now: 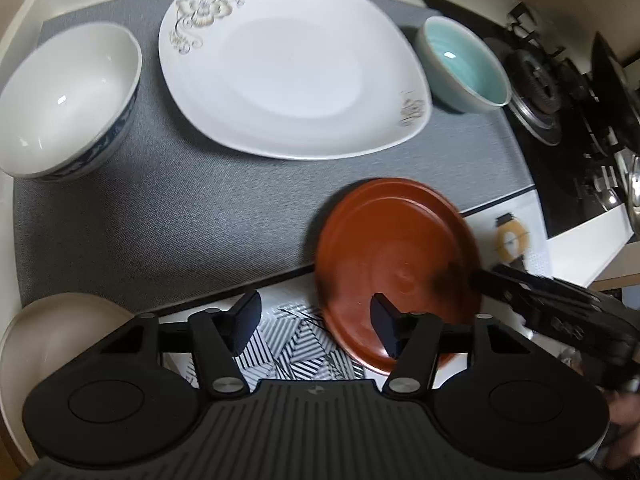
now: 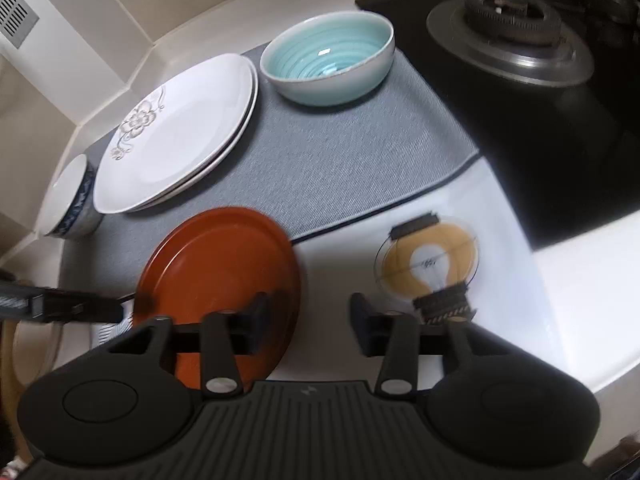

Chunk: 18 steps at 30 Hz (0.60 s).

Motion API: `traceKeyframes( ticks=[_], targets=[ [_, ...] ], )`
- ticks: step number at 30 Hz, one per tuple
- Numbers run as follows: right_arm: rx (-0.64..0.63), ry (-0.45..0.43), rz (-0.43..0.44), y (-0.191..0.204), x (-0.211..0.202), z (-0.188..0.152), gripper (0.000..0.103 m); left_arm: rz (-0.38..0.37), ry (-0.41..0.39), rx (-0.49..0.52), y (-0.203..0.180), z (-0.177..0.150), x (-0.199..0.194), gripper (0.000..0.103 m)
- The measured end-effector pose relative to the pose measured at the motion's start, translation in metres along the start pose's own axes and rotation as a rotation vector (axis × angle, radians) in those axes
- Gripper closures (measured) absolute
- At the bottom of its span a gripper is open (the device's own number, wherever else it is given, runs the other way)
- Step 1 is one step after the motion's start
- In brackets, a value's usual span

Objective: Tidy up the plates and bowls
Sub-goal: 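Move the left gripper to the terracotta-brown plate and grasp its rim, then lift the brown plate and lay it on the stacked white plates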

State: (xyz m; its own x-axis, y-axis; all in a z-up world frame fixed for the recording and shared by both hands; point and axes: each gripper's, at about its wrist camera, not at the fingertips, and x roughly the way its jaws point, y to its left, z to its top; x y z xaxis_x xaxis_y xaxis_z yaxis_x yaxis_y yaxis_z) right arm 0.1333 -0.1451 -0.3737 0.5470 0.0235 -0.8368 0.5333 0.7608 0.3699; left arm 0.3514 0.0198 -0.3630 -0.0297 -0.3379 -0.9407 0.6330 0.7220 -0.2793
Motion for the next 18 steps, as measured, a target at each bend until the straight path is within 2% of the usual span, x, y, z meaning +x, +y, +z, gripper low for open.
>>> traceKeyframes(
  ticks=[1, 4, 7, 11, 13, 15, 18],
  targets=[
    [-0.004, 0.000, 0.001, 0.001, 0.000, -0.001, 0.049, -0.018, 0.023, -0.017, 0.004, 0.002, 0.005, 0.055],
    [-0.012, 0.003, 0.002, 0.002, 0.001, -0.003, 0.048, -0.102, 0.075, -0.089, 0.015, 0.007, 0.017, 0.068],
    [-0.013, -0.002, 0.001, 0.003, 0.001, -0.003, 0.048, -0.122, 0.073, -0.124, 0.019, 0.006, 0.023, 0.078],
    [0.013, -0.014, 0.012, -0.004, -0.002, -0.004, 0.048, -0.111, 0.067, -0.109, 0.017, 0.006, 0.024, 0.083],
    [0.021, -0.017, 0.009, -0.007, -0.003, -0.005, 0.051, -0.099, 0.066, -0.101, 0.015, 0.007, 0.024, 0.089],
    [0.014, -0.015, 0.002, -0.006, -0.002, -0.004, 0.062, -0.105, 0.068, -0.095, 0.014, 0.007, 0.023, 0.089],
    [0.048, 0.005, 0.026, -0.005, 0.002, -0.004, 0.065, -0.111, 0.071, -0.071, 0.009, 0.006, 0.025, 0.089]
  ],
)
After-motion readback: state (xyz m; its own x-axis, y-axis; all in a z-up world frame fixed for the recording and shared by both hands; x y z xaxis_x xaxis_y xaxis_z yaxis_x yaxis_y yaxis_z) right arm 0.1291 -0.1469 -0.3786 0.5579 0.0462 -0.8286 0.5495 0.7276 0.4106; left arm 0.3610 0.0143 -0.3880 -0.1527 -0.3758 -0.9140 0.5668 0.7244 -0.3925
